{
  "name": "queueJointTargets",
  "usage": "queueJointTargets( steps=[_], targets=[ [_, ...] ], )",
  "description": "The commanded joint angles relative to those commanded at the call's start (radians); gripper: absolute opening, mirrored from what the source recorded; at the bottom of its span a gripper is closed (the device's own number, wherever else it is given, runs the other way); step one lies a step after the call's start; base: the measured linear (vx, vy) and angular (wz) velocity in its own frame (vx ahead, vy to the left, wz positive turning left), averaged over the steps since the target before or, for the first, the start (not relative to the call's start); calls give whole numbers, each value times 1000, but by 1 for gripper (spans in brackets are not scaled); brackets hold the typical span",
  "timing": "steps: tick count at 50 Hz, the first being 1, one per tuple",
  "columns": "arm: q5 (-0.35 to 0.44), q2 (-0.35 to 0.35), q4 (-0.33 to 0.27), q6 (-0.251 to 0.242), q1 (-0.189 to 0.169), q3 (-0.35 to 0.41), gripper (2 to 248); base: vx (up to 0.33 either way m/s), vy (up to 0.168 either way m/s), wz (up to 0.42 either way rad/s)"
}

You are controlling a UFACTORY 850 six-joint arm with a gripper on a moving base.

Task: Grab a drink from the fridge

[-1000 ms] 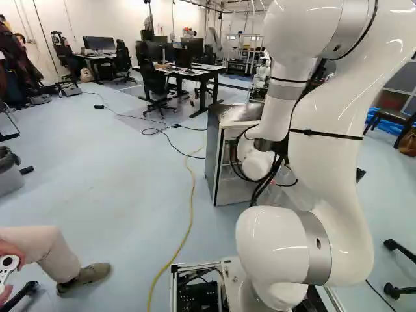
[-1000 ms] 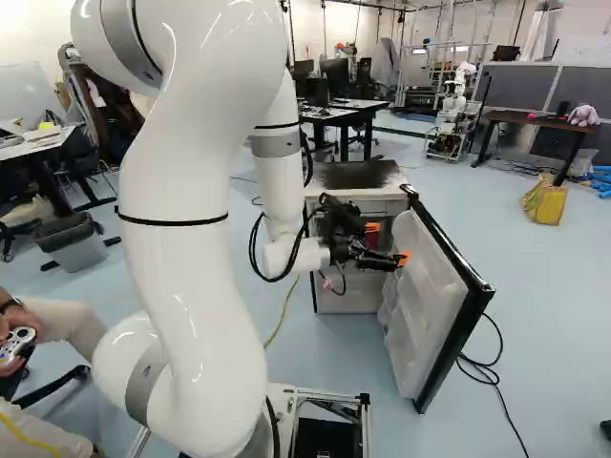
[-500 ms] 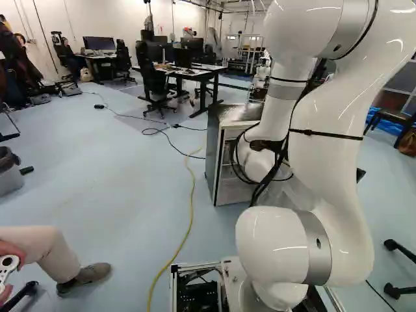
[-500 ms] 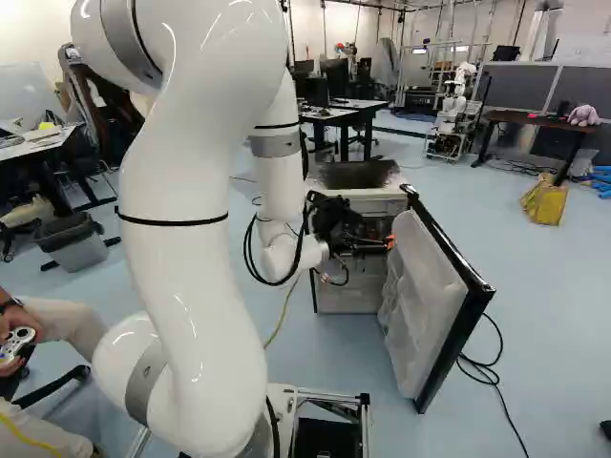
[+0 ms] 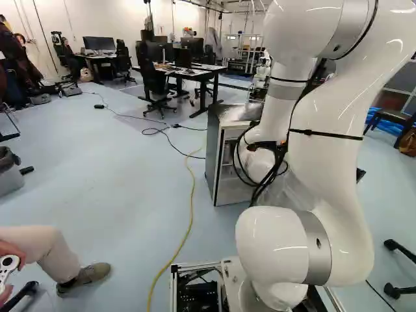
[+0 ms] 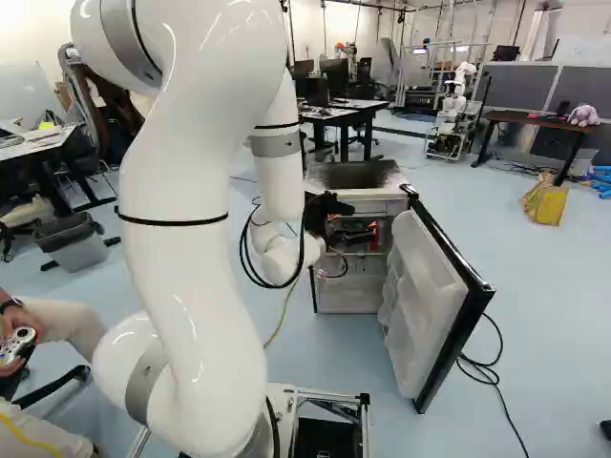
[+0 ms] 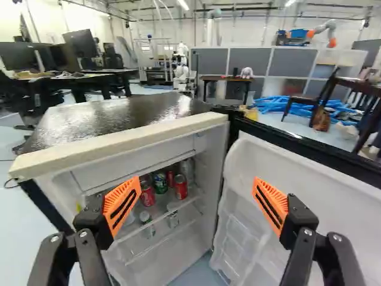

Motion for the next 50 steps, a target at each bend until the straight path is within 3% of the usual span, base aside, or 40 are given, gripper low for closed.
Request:
queueJointTargets(
  steps=[38,50],
  targets=[
    [-217,0,-394,0,0,0,247,0,0,0],
    [-248,0,-433,0,0,0,247,0,0,0]
  ],
)
